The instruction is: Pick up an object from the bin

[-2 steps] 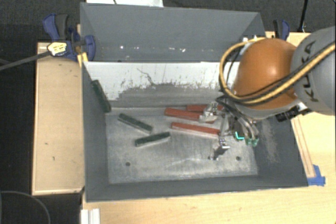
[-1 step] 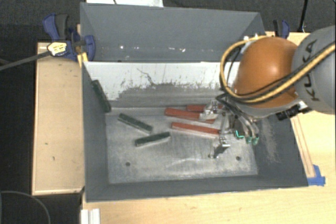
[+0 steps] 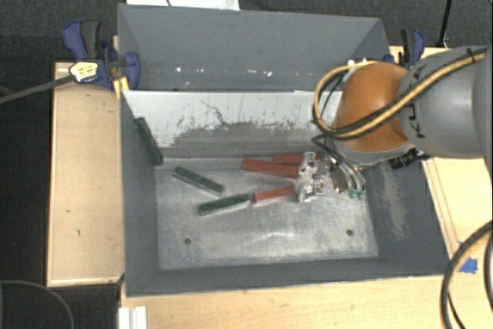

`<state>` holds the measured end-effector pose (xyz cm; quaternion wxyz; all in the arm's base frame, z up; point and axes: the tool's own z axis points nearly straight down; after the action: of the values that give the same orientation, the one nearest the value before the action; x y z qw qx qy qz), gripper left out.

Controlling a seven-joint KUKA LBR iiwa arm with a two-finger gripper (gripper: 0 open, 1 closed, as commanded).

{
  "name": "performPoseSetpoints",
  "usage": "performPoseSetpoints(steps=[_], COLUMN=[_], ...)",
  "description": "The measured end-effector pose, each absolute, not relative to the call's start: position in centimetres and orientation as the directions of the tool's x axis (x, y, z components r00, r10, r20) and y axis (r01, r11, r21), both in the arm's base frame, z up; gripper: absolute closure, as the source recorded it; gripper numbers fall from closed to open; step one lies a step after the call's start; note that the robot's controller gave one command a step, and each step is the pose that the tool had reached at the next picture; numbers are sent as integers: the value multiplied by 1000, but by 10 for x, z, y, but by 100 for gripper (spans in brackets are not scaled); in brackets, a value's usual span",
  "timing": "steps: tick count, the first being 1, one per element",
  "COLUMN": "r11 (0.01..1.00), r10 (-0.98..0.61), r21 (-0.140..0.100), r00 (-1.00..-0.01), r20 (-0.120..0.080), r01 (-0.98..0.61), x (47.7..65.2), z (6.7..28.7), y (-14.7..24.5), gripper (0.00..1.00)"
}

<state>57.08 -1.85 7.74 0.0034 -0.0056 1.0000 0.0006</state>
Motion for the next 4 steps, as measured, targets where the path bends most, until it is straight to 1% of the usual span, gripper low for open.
performPoseSetpoints(steps=[1,2,3,4], r11=[1000,1000,1000,1000], r10=[-10,-10,-14,11], r21=[2,2,-2,4], r00=[-1000,-1000,-1000,-999], r20=[-2,-4,-6,-33], r01=[-10,-10,-14,11], x=[569,570,570,584], z=[77,77,97,81], y=[-18,-18,25,62], gripper=[0,0,0,100])
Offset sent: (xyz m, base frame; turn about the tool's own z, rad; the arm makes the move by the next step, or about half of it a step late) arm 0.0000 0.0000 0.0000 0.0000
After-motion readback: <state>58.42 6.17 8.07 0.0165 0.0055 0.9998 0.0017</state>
